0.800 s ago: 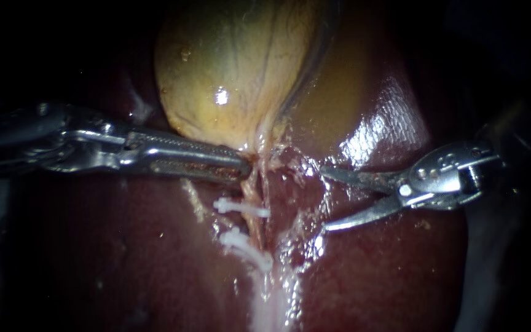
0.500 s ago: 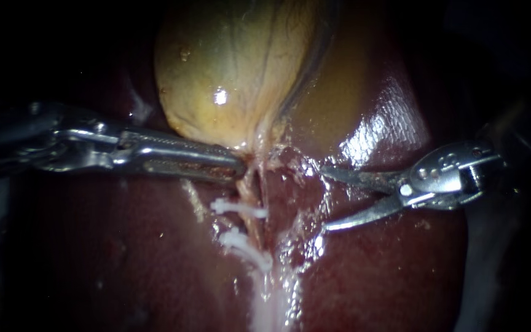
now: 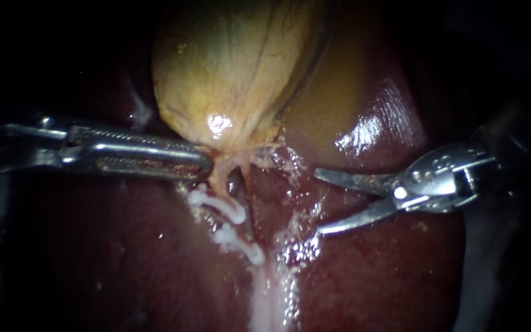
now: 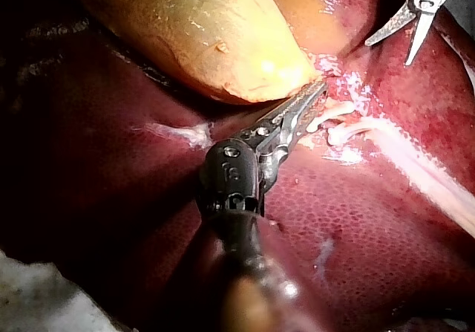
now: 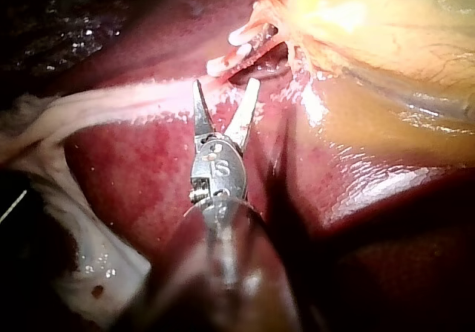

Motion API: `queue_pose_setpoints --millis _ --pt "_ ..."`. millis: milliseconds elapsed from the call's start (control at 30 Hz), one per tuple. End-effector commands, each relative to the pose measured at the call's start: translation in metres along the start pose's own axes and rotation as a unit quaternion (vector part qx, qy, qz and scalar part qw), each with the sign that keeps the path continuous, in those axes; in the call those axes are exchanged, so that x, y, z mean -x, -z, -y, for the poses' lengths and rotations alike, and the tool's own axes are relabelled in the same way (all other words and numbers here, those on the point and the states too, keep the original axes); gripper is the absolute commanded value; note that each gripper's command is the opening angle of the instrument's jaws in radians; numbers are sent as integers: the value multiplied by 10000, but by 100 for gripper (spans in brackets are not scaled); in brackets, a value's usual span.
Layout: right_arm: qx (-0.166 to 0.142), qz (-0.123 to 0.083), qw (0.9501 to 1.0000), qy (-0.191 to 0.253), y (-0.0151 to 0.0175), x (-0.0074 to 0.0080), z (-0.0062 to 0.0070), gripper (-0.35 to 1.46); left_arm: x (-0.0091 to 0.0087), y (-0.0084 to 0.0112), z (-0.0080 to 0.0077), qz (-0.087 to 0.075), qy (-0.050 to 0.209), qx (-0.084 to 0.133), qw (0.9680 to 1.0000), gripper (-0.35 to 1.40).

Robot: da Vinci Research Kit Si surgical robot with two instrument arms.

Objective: Go to the cutting position left tube

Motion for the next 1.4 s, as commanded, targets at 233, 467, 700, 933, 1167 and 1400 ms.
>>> queue_pose_setpoints --millis 233,467,700,933,1167,1400 --pt "-128 22 9999 89 -42 13 11 143 2 -2 1 -1 -5 -5 10000 -35" --pt "-214 75 9997 22 -80 26 20 143 2 -2 1 -1 -5 -6 10000 -35" --pt "-218 120 9997 -32 -102 36 19 143 2 -2 0 -2 -5 -10 10000 -35" --pt "-225 116 9997 -55 -121 34 19 143 2 -5 -1 -5 -5 -17 10000 -35" --pt "-201 41 9997 -134 -139 26 16 143 2 -6 -2 -6 -8 -22 10000 -35" --pt "-143 -102 9995 -244 -150 20 10 143 2 -7 -3 -7 -7 -24 10000 -35"
